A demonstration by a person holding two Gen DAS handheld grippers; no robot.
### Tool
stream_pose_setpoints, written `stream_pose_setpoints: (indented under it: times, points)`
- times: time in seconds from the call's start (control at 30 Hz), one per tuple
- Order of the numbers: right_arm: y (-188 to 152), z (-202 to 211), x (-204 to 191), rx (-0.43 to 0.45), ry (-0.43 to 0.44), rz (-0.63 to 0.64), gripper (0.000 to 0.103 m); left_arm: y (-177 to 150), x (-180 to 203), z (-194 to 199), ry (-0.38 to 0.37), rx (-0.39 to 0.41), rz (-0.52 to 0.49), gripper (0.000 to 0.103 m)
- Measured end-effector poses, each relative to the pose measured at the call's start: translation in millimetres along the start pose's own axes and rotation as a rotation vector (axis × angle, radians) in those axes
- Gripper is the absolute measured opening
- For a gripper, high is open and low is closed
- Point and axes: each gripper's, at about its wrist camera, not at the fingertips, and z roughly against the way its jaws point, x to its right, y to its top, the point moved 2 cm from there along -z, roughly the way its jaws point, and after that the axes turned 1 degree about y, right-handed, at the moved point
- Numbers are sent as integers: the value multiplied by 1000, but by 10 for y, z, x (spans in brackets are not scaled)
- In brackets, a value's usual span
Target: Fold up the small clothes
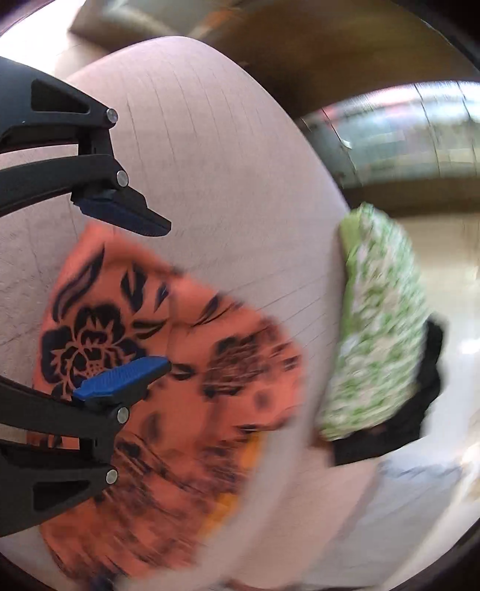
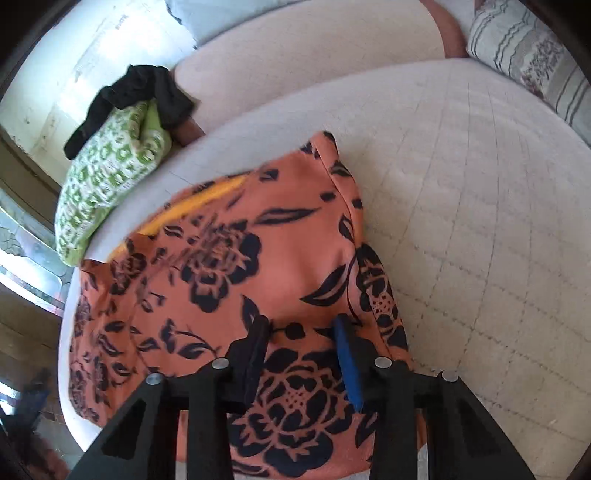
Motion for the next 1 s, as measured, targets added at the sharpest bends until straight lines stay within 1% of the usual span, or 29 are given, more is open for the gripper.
stream_pose_setpoints:
  times: [0.03, 0.1, 0.13, 0.2, 0.23, 0.27, 0.3, 0.37, 0.5, 0.63, 0.73, 0.8, 0.83, 0.9, 0.93, 1.0]
  points:
    - [-9, 49, -42, 19, 3, 14, 42, -98, 56, -192, 57, -79, -31, 70]
    - [-48, 109, -175, 37, 16, 55, 42, -91, 37, -119, 45, -20, 36, 73]
    - [-63, 117, -269, 36, 47, 80, 42, -74, 43, -110, 46, -19, 37, 74]
    - [-52, 102, -461, 30, 115, 110, 42, -86, 45, -132, 56, -21, 7, 78]
    - [-35, 86, -580, 26, 141, 126, 42, -105, 10, -136, 63, -11, 15, 83]
    - [-2, 49, -734, 18, 168, 147, 42, -101, 7, -148, 64, -8, 28, 85]
    - [26, 10, -882, 9, 191, 165, 42, -112, -28, -161, 53, -10, 44, 86]
    - [97, -117, -1282, -19, 249, 205, 42, -126, -55, -207, 51, -11, 60, 93]
    - [170, -405, -2097, -104, 341, 305, 42, -116, -120, -260, 32, -32, 93, 97]
    - [183, -724, -2688, -159, 347, 383, 42, -109, -114, -308, 20, -45, 106, 99]
    - [246, -1063, -3017, -224, 358, 378, 42, -91, -123, -327, 7, -52, 111, 100]
    - [278, -1282, -3121, -262, 348, 357, 42, -82, -139, -344, -1, -57, 117, 101]
    - [277, -1455, -3162, -299, 338, 343, 42, -82, -149, -351, -6, -59, 122, 102]
    - [260, -1703, -3159, -340, 299, 330, 41, -79, -159, -365, -13, -60, 129, 102]
    - [271, -1766, -3154, -324, 307, 321, 41, -75, -162, -369, -11, -57, 130, 103]
    - [312, -1757, -3143, -305, 321, 306, 41, -74, -152, -375, -8, -53, 128, 103]
